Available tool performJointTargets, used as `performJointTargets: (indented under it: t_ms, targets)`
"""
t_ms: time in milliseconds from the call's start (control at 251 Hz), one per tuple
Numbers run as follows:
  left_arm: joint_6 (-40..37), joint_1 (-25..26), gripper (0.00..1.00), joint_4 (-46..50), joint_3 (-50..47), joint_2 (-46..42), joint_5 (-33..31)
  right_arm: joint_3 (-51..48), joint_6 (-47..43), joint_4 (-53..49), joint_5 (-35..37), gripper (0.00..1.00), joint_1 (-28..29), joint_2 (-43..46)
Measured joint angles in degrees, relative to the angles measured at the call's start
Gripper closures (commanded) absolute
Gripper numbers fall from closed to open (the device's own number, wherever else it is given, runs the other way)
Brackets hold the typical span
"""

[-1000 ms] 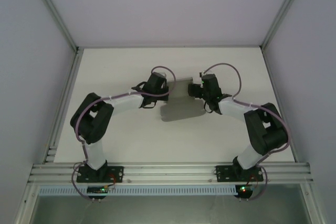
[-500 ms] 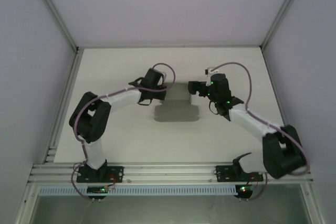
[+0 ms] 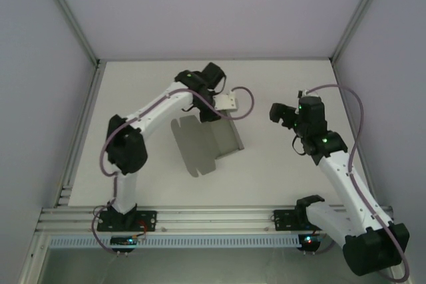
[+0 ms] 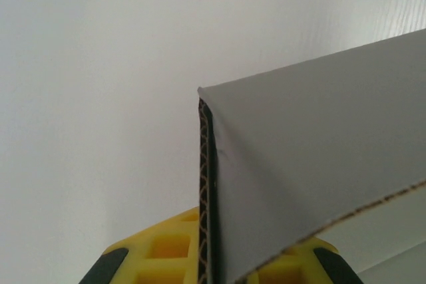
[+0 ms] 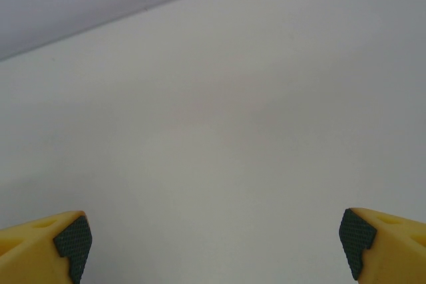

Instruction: Assemble paper box

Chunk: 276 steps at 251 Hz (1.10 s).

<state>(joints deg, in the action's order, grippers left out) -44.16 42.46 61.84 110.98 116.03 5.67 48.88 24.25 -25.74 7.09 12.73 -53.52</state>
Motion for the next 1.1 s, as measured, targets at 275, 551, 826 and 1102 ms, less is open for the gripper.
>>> performJointTargets:
  t_ms: [275, 551, 826, 1102]
  targets:
    - [-4.2, 5.4, 1.00, 5.0, 2.1, 8.7, -11.8, -2.0, 0.8, -4.1, -2.2, 0.01, -3.8, 0.3]
    - [-1.1, 7.8, 1.00, -7.0, -2.1, 11.3, -20.6, -2.6, 0.9, -3.9, -5.3, 0.02, -7.0, 0.1]
    - [0.7, 10.6, 1.00, -11.3, -3.0, 17.3, -31.3, -5.5, 0.9, -1.8, -9.5, 0.01, -9.6, -0.8]
    - [2.3, 11.2, 0.92, -16.8, -5.9, 16.8, -35.1, -6.3, 0.9, -0.2, -12.7, 0.02, -11.8, -1.5]
